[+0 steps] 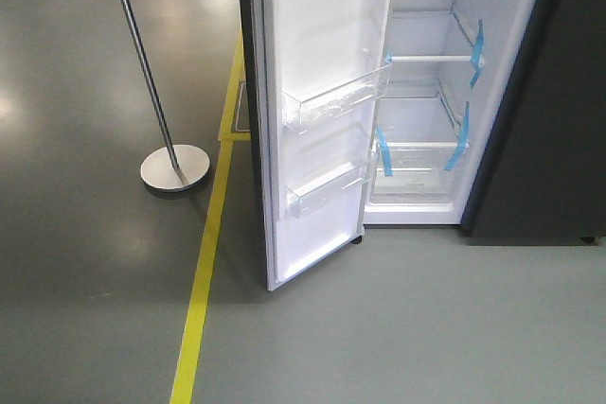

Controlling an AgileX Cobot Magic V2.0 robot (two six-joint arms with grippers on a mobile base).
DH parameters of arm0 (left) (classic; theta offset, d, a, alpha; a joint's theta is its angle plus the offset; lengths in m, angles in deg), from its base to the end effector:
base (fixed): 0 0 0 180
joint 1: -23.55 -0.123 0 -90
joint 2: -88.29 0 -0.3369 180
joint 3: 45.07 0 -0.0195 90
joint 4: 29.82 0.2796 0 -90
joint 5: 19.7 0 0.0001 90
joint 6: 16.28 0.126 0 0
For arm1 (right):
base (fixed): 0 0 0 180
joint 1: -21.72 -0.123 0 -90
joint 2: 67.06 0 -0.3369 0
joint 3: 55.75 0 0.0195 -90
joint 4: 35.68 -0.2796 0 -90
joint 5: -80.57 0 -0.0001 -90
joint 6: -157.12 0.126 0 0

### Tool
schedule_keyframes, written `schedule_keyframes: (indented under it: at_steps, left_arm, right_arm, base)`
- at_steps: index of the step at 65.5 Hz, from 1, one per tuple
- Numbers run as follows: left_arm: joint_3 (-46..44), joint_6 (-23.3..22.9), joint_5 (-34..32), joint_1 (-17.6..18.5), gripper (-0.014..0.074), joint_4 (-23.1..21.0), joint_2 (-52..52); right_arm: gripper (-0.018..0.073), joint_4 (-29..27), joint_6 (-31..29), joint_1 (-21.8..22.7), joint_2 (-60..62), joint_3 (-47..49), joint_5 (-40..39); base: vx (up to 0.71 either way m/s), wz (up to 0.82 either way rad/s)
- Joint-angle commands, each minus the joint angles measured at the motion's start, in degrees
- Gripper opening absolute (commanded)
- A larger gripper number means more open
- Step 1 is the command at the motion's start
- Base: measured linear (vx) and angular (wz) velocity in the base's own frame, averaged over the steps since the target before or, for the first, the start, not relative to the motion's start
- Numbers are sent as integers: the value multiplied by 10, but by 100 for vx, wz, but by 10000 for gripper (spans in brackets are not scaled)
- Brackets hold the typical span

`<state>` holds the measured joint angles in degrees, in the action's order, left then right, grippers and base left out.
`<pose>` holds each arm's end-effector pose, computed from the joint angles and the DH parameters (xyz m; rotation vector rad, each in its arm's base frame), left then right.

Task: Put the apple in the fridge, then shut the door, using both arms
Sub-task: 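Approach the refrigerator door bins with the apple in the right gripper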

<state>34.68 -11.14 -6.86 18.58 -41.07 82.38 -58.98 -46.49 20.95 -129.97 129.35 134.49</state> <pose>0.0670 0.0003 0.1801 -0.1294 1.7102 -0.0484 0.1848 0.0428 0.5487 -0.3847 1.8566 0.2082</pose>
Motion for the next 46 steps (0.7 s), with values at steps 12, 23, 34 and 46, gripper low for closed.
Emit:
schedule_keyframes:
  at_steps: [12, 23, 34, 46]
  left_arm:
    - [-10, -5, -41, 4, -6, -5, 8]
    - [-10, -5, -41, 4, -6, -5, 8]
    - [-10, -5, -41, 4, -6, -5, 8]
    - [-10, -5, -41, 4, -6, -5, 8]
  right_arm:
    - [77, -12, -3, 2, 5, 17, -46]
    - [77, -12, -3, 2, 5, 17, -46]
    - [77, -12, -3, 2, 5, 17, -46]
    - [77, -12, -3, 2, 5, 17, -46]
  base:
    - [15, -1]
    - [14, -1]
    - [12, -1]
    - [11, -1]
